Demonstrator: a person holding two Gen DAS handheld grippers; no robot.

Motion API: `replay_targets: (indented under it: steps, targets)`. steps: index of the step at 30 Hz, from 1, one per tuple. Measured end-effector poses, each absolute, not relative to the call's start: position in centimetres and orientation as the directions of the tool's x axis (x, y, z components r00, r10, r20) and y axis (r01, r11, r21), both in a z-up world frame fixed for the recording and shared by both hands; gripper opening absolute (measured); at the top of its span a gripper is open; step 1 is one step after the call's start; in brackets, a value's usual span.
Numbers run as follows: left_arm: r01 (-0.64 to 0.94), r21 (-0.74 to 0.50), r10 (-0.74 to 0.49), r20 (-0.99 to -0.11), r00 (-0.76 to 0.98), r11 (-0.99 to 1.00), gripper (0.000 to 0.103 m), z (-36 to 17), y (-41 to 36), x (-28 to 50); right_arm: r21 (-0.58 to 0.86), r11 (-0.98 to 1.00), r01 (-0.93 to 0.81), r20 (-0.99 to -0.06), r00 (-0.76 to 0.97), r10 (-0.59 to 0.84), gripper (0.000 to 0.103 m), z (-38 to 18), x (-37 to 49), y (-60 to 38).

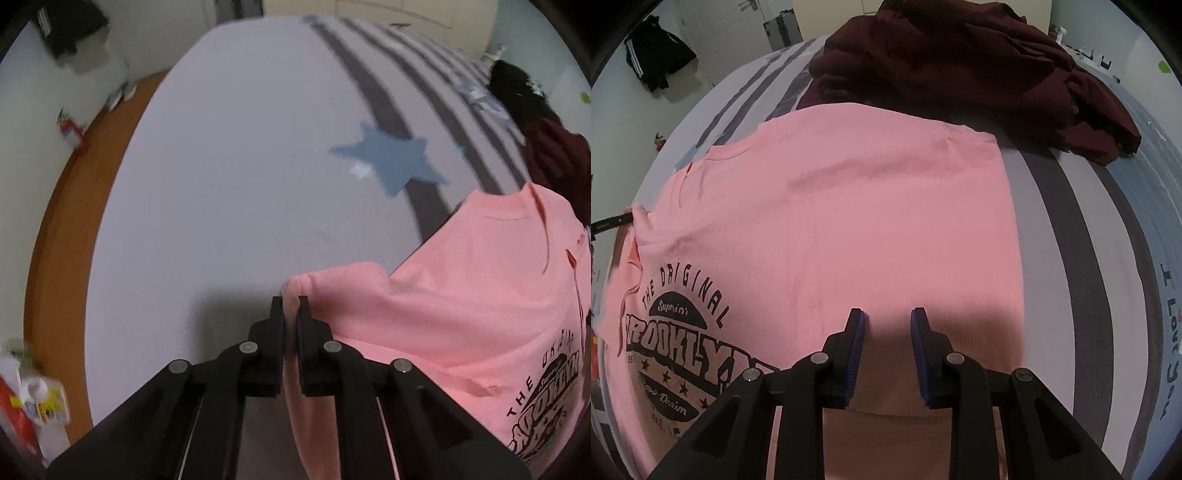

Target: Fold clothes

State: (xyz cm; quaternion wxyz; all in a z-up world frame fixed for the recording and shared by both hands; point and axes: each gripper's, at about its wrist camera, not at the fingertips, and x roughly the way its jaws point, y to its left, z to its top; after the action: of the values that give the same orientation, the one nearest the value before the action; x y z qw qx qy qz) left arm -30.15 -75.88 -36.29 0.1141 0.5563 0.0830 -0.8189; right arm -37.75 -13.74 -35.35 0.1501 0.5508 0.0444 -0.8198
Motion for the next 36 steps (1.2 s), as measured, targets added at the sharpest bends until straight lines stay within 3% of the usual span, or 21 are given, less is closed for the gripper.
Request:
replay_targets:
  steps: [3, 6, 8, 11, 15, 19, 27, 33, 36]
  targets:
    - [0.32, -0.036, -0.086, -0.929, -0.36, -0.947, 0.007, -36.3, -76.1, -28.3, 0.095, -0.951, 0.296, -0.917, -0.346, -0.199, 0.023, -35.2, -37.7, -13.5]
    - [0.327, -0.02, -0.112, -0.918, -0.379, -0.945, 0.019, -35.7, -75.8, -26.5, 0.098, -0.95, 0.295, -0.917, -0.344, -0.201, 0.024, -35.3, -37.7, -13.3]
    - [0.382, -0.039, -0.136, -0.897, -0.42, -0.923, 0.047, -34.3, -76.2, -25.6, 0.095, -0.948, 0.303, -0.917, -0.343, -0.201, 0.024, -35.4, -38.0, -13.7]
    - [0.429, -0.107, -0.121, -0.874, -0.471, -0.897, 0.059, -32.6, -76.0, -23.8, 0.091, -0.945, 0.314, -0.917, -0.344, -0.202, 0.024, -35.4, -38.1, -14.1]
    - [0.428, -0.14, -0.077, -0.889, -0.451, -0.893, 0.059, -32.2, -73.8, -22.1, 0.084, -0.945, 0.315, -0.918, -0.344, -0.197, 0.024, -35.0, -37.7, -13.8]
    - [0.441, -0.158, -0.034, -0.918, -0.396, -0.884, 0.059, -33.0, -70.6, -16.6, 0.082, -0.95, 0.301, -0.918, -0.348, -0.19, 0.03, -34.5, -36.4, -12.8]
    - [0.468, -0.195, 0.053, -0.953, -0.299, -0.862, 0.059, -34.4, -64.3, -5.7, 0.036, -0.955, 0.296, -0.933, -0.331, -0.138, 0.03, -34.5, -32.0, -10.6]
    - [0.393, -0.07, -0.03, -0.97, -0.242, -0.917, 0.054, -35.5, -60.8, -4.2, 0.025, -0.962, 0.271, -0.941, -0.32, -0.114, 0.036, -34.5, -29.7, -8.7]
    - [0.434, -0.09, -0.023, -0.968, -0.249, -0.896, 0.051, -34.8, -60.9, -4.3, 0.02, -0.965, 0.261, -0.942, -0.318, -0.105, 0.036, -34.7, -29.5, -8.5]
